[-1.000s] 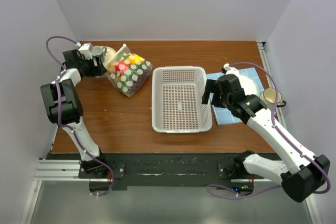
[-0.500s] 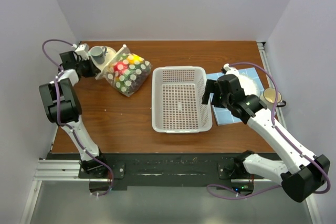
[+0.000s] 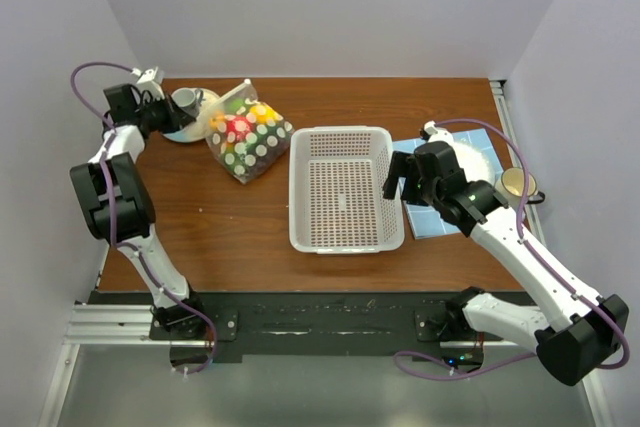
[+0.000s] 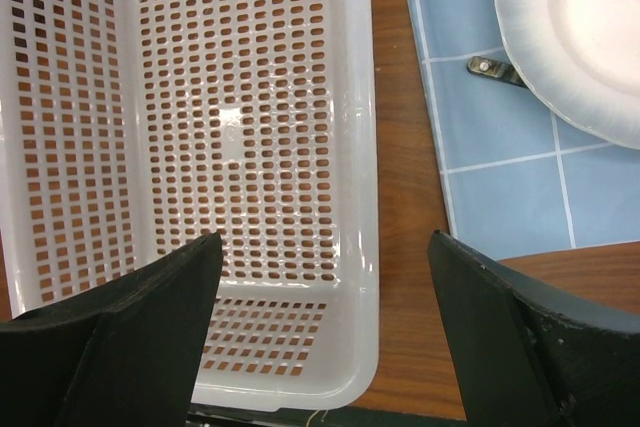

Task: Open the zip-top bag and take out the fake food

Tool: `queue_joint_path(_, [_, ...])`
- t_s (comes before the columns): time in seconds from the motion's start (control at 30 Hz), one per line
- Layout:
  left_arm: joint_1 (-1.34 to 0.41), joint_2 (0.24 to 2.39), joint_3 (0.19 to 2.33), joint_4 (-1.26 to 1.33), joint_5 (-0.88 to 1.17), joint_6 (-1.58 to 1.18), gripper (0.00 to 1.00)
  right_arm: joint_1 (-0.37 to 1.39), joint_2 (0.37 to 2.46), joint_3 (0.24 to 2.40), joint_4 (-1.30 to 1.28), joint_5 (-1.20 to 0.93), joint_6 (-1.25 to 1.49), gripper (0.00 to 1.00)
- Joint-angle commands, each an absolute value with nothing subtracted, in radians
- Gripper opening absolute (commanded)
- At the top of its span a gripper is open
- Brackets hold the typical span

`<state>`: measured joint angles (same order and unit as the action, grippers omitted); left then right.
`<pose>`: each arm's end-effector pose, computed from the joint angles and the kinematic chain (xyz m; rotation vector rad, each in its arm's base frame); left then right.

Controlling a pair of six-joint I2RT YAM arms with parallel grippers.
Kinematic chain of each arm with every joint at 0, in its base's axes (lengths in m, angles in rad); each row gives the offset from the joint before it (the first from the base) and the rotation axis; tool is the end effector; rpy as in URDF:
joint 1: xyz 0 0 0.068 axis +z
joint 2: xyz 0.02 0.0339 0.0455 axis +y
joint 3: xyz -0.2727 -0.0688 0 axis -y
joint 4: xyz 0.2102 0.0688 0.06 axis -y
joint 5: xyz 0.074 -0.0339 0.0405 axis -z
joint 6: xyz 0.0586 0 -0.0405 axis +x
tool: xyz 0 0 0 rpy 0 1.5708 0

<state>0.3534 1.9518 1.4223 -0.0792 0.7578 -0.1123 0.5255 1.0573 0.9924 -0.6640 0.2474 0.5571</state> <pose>0.4162 0.1106 0.2456 -0.0577 2.0641 -0.6722 0.1778 0.0865 0.3101 0.1633 2.2831 0.2837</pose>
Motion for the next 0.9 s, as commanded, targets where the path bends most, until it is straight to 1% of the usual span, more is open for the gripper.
queue_joint_path(0.0, [0.347,1.829,1.573,-0.116,0.911,-0.196,0.0,0.532,1.042,1.0,-0.623,0.236,0.546,0.88])
queue_joint_path(0.13, [0.307,1.776,1.776,-0.303,1.037,-0.137,0.0,0.532,1.089,1.002,-0.516,0.177,0.52,0.88])
queue_joint_path(0.17, [0.295,1.769,1.814,-0.393,1.055,-0.088,0.0,0.532,1.101,1.009,-0.487,0.137,0.512,0.89])
queue_joint_path(0.23, [0.293,1.755,1.92,-0.49,1.112,-0.032,0.0,0.534,1.156,1.04,-0.404,0.089,0.493,0.91])
queue_joint_path(0.27, [0.293,1.756,1.954,-0.609,1.13,-0.005,0.0,0.534,1.178,1.057,-0.382,0.068,0.483,0.91])
queue_joint_path(0.3, [0.293,1.762,2.027,-0.685,1.147,0.114,0.0,0.535,1.204,1.075,-0.338,0.02,0.473,0.92])
queue_joint_path(0.37, [0.293,1.767,2.087,-0.861,1.149,0.255,0.0,0.537,1.277,1.133,-0.29,-0.032,0.451,0.93])
queue_joint_path(0.43, [0.293,1.76,2.089,-0.958,1.141,0.346,0.0,0.545,1.321,1.175,-0.201,-0.128,0.436,0.94])
queue_joint_path(0.47, [0.288,1.753,2.067,-1.033,1.138,0.42,0.0,0.551,1.363,1.184,-0.165,-0.155,0.434,0.94])
queue_joint_path(0.57, [0.281,1.703,1.985,-1.126,1.118,0.539,0.0,0.59,1.429,1.233,-0.071,-0.205,0.407,0.95])
queue_joint_path(0.63, [0.268,1.675,1.932,-1.106,1.071,0.555,0.0,0.623,1.477,1.261,-0.037,-0.204,0.379,0.96])
queue_joint_path(0.7, [0.244,1.628,1.818,-0.941,0.972,0.483,0.01,0.638,1.5,1.275,-0.034,-0.202,0.376,0.96])
queue_joint_path(0.73, [0.233,1.615,1.778,-0.869,0.932,0.453,0.06,0.641,1.502,1.275,-0.034,-0.202,0.382,0.96])
queue_joint_path(0.77, [0.219,1.612,1.713,-0.73,0.892,0.399,0.24,0.644,1.497,1.266,-0.032,-0.198,0.387,0.96])
queue_joint_path(0.83, [0.216,1.64,1.678,-0.61,0.784,0.333,0.39,0.658,1.471,1.232,-0.028,-0.181,0.38,0.97])
queue_joint_path(0.87, [0.222,1.694,1.684,-0.527,0.752,0.272,0.56,0.663,1.459,1.218,-0.025,-0.16,0.376,0.97])
